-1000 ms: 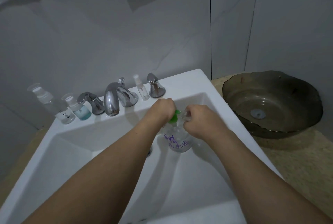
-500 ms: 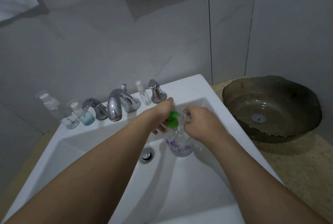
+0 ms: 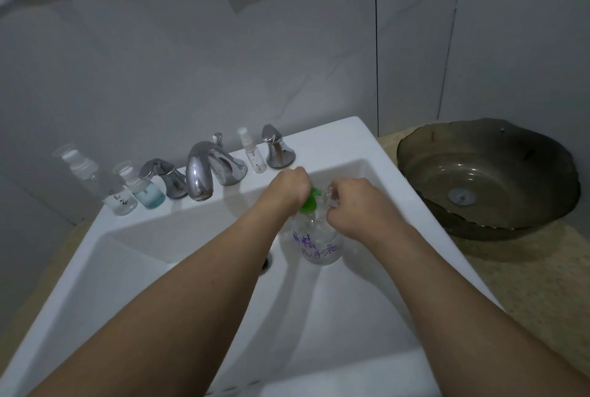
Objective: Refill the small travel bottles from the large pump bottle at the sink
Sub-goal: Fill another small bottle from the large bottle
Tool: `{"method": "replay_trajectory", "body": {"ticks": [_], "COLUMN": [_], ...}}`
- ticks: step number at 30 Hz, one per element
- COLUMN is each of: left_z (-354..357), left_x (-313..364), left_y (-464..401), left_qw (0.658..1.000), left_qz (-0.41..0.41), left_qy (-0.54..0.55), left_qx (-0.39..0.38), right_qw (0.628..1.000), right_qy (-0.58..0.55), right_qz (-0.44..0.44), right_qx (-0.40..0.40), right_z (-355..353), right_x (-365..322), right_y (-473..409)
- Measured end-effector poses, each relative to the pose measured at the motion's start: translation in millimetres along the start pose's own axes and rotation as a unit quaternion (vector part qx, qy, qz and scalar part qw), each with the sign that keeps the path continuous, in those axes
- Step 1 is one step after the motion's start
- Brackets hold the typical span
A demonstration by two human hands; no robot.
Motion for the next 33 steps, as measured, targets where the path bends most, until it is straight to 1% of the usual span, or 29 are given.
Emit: {"method": "replay_trajectory", "body": {"ticks": [2,6,8,12,16,18,21,24,25,27,29,32,33], "left_z": [0,-9,-10,-9,-3,1,0,1,0,0,-3,-10,-10], "left_x": [0,0,-1,0,5,4,6,0,0,0,1,0,-1], "left_y": [0,9,10,8,5,2,9,6,3,1,3,6,5], "left_qw": [0.999,0.995,0.992,0.995,0.998,0.998,0.995,0.989,0.99,0.996,0.998,0.995,0.992], "left_qz": [0.026,-0.058,-0.071,-0.065,-0.009,0.003,0.034,0.061,0.06,0.052,0.035,-0.042,-0.053], "left_qy": [-0.015,-0.023,-0.029,-0.02,-0.034,-0.05,-0.092,-0.132,-0.126,-0.078,-0.033,-0.042,-0.06], "left_qx": [-0.026,-0.074,-0.099,-0.067,-0.054,-0.035,0.019,0.03,0.023,0.006,-0.027,-0.08,-0.1], "right_qw": [1.0,0.999,0.999,0.998,0.999,1.0,1.0,1.0,1.0,1.0,1.0,0.999,0.999], "right_qy": [-0.004,-0.022,-0.027,-0.035,-0.02,-0.007,0.001,0.007,0.007,-0.005,-0.02,-0.033,-0.036], "right_qz": [-0.003,-0.016,-0.022,-0.027,-0.019,-0.01,0.003,0.009,0.01,0.01,0.006,-0.004,-0.007], "right_qx": [0.0,0.021,0.03,0.037,0.028,0.013,-0.001,-0.001,-0.001,0.003,0.011,0.033,0.037], "right_z": [0,-1,-1,-1,1,3,3,4,4,4,4,2,2], "right_x": [0,-1,-2,-2,-1,1,3,2,2,1,1,-1,-2], "right_y": [0,-1,-1,-1,-3,-3,-3,-3,-3,-3,-4,-5,-5]}}
Point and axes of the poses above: each hand's wrist, its own y-axis away from the middle knuckle, its own z-axis out of the palm, x = y × z, the point moved 3 cm from there along -y, towards the middle knuckle, and after that the axes turned 8 degrees about z, right-handed, at the moved point
